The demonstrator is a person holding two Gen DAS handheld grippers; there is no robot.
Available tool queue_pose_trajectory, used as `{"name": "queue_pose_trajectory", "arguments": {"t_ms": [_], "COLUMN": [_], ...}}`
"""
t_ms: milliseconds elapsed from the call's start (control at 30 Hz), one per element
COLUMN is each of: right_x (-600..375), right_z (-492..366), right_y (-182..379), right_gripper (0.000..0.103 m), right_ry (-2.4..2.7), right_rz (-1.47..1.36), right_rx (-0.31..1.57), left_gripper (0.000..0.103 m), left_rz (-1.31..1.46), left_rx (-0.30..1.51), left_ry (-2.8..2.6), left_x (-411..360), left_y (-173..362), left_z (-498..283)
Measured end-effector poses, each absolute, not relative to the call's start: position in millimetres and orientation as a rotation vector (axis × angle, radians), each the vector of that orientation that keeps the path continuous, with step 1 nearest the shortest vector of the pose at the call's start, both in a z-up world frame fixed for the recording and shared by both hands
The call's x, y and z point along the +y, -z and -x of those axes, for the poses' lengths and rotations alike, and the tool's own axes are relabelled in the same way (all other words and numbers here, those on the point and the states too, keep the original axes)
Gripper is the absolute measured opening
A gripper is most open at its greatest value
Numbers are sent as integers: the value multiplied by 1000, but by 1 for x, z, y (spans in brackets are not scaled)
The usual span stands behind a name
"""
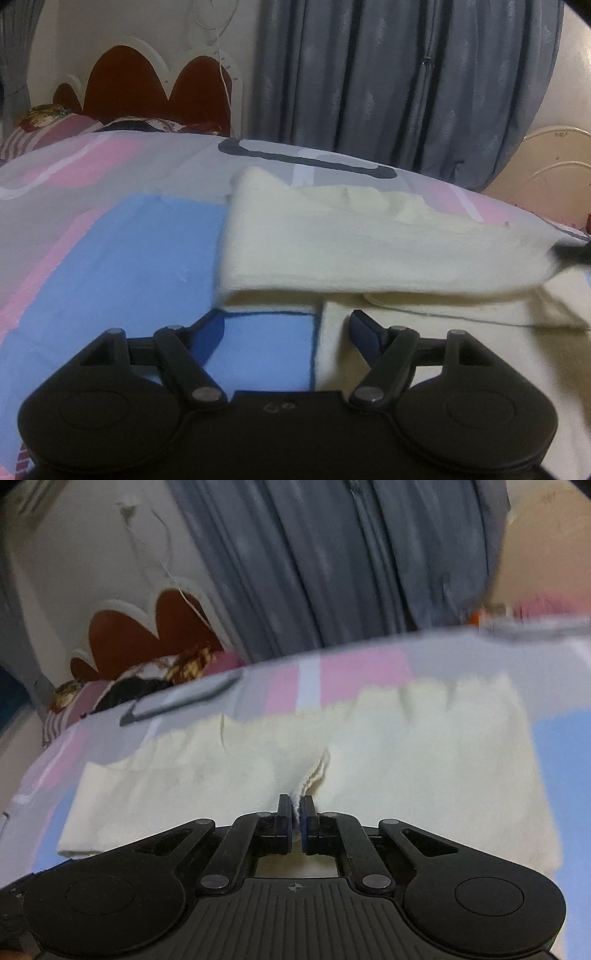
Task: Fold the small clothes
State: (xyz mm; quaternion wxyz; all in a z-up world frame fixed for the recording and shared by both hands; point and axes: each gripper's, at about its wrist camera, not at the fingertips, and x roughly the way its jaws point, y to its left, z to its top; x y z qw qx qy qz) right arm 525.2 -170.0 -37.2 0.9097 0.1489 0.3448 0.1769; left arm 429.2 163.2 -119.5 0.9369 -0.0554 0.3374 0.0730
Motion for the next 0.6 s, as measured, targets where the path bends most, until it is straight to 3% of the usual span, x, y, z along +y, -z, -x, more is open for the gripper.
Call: {"name": "queue_pose_trajectory", "arguments": {"t_ms": [133,233,600], "right_x": [-208,-222,-246], "right_z": [-505,-506,-500], "right_y": [14,29,41], "right_gripper": [3,3,3], "right_ry": [-258,-219,-161], "right_rz": [-310,-251,-281], "right_rx": [597,665,671], "left_gripper": [66,59,55], "left_rz": [131,126,96], "left_rx": [693,692,705], "left_ry": [-145,-137,-132], "left_x": [167,167,163], "left_y": [119,119,117], "left_z": [-433,-435,-436]}}
